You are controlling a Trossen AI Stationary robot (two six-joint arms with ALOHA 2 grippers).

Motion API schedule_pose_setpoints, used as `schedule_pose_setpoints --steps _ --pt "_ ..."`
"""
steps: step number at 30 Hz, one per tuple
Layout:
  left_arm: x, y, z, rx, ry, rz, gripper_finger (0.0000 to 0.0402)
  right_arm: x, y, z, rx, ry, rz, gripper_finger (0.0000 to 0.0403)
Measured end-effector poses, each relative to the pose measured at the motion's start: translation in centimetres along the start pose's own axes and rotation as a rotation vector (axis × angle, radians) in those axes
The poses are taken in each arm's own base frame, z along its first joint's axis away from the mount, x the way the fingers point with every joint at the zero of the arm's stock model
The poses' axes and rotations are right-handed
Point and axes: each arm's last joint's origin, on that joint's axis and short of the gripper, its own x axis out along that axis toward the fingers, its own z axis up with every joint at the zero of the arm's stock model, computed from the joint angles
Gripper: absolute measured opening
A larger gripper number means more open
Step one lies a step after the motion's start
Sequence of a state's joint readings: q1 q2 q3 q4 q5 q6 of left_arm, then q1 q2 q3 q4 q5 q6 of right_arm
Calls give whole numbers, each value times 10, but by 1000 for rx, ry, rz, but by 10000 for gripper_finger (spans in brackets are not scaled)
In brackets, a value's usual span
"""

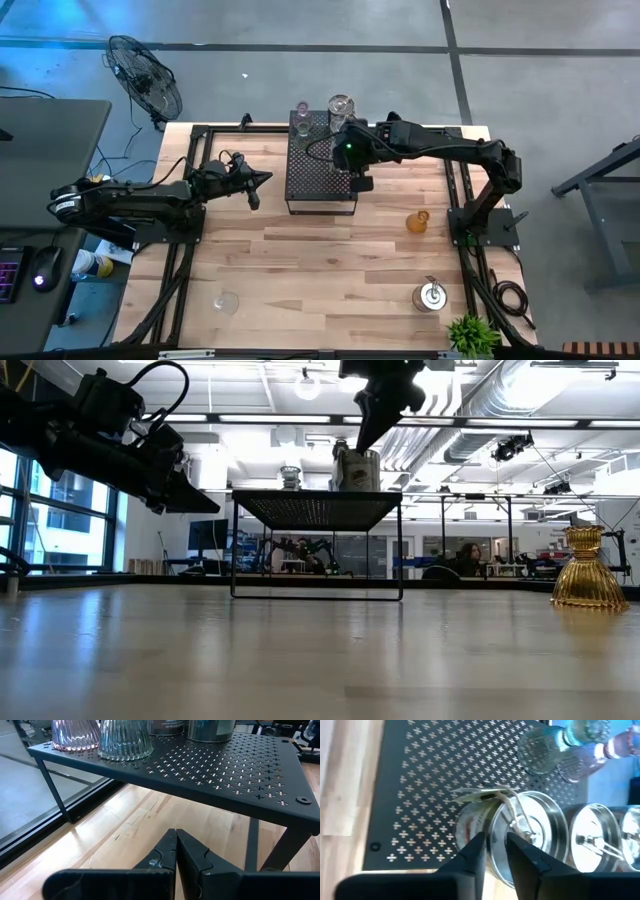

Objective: Pick & Place candle stick holders
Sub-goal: Put the green scented candle holder on the shelf, then put the transparent glass candle holder on the shelf

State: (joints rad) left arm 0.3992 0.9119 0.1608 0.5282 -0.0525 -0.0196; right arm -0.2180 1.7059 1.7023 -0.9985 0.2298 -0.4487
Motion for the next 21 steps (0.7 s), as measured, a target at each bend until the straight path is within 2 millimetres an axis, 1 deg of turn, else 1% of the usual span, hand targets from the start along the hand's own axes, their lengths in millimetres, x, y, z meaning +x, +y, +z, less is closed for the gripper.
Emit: schedule_pose_setpoints --steps 7,10,13,15,17,19,21 --pt "0 0 0 0 0 0 0 -2 1 3 1 -13 -30 125" --pt "0 0 0 12 4 0 0 -11 3 11 -12 -45 -39 140" --pt "0 0 -1 16 9 0 0 -25 7 15 -10 -82 -44 145" --pt "0 0 -1 16 8 0 0 -36 9 13 24 -96 -29 141" --pt "0 0 -1 16 8 0 0 -44 13 5 84 -113 25 127" --pt "0 0 -1 16 8 0 0 -47 18 -6 129 -122 72 104" --pt "0 0 -1 16 8 0 0 -46 27 -19 163 -148 89 70"
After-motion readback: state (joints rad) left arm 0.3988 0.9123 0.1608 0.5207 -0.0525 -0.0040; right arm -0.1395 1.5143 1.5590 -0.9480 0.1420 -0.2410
